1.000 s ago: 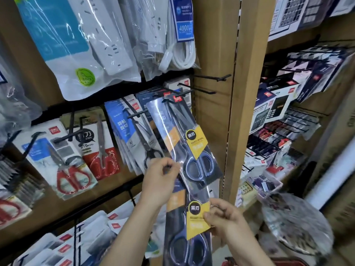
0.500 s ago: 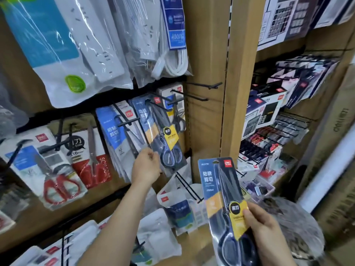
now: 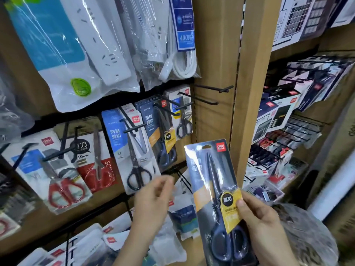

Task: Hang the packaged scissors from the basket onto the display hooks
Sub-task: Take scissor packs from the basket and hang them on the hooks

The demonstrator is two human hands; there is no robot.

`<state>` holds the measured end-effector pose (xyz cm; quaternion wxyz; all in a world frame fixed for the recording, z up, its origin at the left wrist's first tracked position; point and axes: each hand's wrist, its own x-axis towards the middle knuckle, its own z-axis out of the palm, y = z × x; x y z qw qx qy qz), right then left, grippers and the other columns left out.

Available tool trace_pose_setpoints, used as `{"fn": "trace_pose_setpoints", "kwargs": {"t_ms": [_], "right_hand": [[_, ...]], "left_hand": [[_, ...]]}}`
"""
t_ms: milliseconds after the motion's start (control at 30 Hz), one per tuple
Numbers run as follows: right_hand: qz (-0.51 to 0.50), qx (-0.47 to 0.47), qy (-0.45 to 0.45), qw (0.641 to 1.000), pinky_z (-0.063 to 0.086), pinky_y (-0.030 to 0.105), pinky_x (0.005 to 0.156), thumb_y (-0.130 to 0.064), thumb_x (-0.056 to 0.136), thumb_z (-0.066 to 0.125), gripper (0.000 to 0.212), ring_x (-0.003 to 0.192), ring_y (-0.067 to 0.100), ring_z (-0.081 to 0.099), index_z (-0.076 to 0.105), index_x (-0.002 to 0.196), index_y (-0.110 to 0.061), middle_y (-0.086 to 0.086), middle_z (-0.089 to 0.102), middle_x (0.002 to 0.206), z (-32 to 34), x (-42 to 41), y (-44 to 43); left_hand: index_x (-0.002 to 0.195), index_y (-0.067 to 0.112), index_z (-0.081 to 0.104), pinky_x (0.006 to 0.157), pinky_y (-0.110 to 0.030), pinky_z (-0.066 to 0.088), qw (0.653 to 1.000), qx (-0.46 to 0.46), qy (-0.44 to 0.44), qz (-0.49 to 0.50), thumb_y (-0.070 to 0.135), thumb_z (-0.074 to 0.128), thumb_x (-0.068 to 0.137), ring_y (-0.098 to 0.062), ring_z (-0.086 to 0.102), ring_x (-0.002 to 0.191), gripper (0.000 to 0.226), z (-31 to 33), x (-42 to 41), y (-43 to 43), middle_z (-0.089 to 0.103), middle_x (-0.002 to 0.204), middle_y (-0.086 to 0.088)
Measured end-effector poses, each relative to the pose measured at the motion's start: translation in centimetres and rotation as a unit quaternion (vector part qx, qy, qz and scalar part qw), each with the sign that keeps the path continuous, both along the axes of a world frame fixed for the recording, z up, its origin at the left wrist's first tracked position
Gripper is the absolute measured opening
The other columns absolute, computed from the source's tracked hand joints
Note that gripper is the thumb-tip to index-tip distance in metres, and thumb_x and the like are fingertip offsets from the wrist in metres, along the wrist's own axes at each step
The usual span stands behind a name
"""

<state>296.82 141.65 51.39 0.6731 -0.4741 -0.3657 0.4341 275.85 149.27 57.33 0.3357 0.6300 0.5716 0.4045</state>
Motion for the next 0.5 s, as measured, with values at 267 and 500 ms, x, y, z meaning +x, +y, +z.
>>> {"fn": "trace_pose_setpoints", "kwargs": {"t_ms": [267, 500], "right_hand": [[0.063, -0.052, -0.011, 0.997, 0.054, 0.016, 0.068, -0.070, 0.073, 0.067, 0.054, 0.086, 0.009, 0.071, 0.077, 0.102, -0.025, 0.002, 0.077, 0.096, 2.3, -1.2, 0.3], [0.178, -0.137, -0.017, 0.974, 0.060, 0.036, 0.067, -0.049, 0.087, 0.060, 0.033, 0.068, 0.011, 0.069, 0.080, 0.077, -0.025, -0.004, 0.073, 0.072, 1.7, -0.9, -0.5]], "left_hand": [[0.104, 0.026, 0.059, 0.078, -0.039, 0.050, 0.990, 0.041, -0.039, -0.130, 0.050, 0.045, 0.092, -0.023, 0.065, 0.088, 0.031, -0.9, 1.8, -3.2, 0.069, 0.093, -0.005], [0.090, 0.024, 0.055, 0.075, -0.056, 0.049, 0.992, 0.059, -0.062, -0.089, 0.061, 0.044, 0.087, -0.037, 0.064, 0.084, 0.039, 0.0, 1.5, -1.9, 0.066, 0.087, -0.016]]}}
